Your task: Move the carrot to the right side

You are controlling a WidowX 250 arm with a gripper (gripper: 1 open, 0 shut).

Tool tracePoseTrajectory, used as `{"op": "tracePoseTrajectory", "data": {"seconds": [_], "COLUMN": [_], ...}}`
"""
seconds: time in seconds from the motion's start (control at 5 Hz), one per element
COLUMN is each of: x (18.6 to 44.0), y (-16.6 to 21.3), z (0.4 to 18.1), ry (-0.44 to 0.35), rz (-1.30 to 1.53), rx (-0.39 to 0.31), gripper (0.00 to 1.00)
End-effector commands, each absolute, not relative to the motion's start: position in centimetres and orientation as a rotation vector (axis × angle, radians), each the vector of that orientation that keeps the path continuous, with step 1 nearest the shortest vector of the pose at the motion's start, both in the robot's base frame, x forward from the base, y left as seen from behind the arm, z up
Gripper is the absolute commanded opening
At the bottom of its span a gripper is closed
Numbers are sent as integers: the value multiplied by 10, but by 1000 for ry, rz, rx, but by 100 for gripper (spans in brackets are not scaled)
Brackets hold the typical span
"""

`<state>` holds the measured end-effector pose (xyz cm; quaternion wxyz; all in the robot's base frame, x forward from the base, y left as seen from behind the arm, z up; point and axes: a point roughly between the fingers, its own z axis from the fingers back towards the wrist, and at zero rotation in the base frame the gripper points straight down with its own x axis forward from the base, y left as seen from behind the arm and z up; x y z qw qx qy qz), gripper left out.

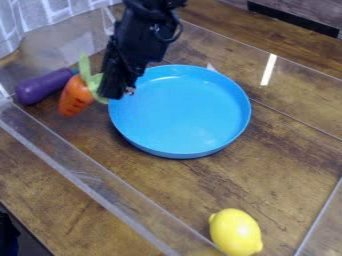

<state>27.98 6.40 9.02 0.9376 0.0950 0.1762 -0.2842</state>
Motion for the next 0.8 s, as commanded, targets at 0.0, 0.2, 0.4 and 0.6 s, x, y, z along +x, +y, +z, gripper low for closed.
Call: {"op": "tracePoseTrajectory", "data": {"seconds": [0.0,0.2,0.4,0.6], "x": [286,284,282,281], "y": [62,63,62,62], "z": [111,110,108,106], "ry": [294,306,316,327], "rz": [-583,-588,-592,-597], "rx": [242,254,265,277], "gripper": [0,0,0,0]}}
